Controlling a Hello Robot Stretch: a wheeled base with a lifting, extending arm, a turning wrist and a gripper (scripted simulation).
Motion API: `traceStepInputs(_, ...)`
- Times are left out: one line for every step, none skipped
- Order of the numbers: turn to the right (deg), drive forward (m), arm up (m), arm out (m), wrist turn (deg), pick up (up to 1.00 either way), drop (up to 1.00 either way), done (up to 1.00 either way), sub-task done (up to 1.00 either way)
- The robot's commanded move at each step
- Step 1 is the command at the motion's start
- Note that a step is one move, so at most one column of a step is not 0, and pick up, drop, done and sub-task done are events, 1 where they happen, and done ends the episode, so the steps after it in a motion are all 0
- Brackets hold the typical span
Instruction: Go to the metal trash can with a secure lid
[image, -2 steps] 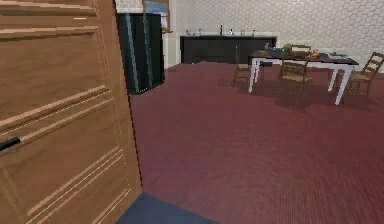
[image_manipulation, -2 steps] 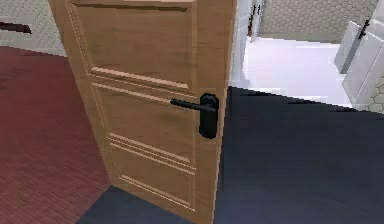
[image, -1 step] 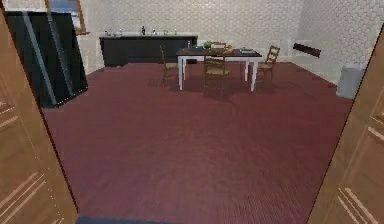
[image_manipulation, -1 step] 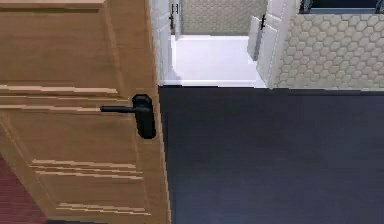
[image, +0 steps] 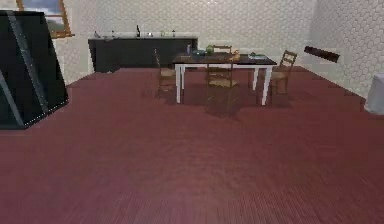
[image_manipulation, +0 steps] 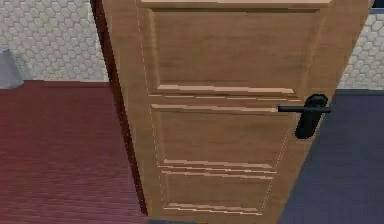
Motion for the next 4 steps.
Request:
traceStepInputs(36.0,0.00,0.00,0.00,0.0,0.00,0.00,0.00,0.00)
traceStepInputs(3.0,0.00,0.00,0.00,0.0,0.00,0.00,0.00,0.00)
traceStepInputs(0.0,1.00,0.00,0.00,0.0,0.00,0.00,0.00,0.00)
traceStepInputs(-3.0,0.00,0.00,0.00,0.0,0.00,0.00,0.00,0.00)
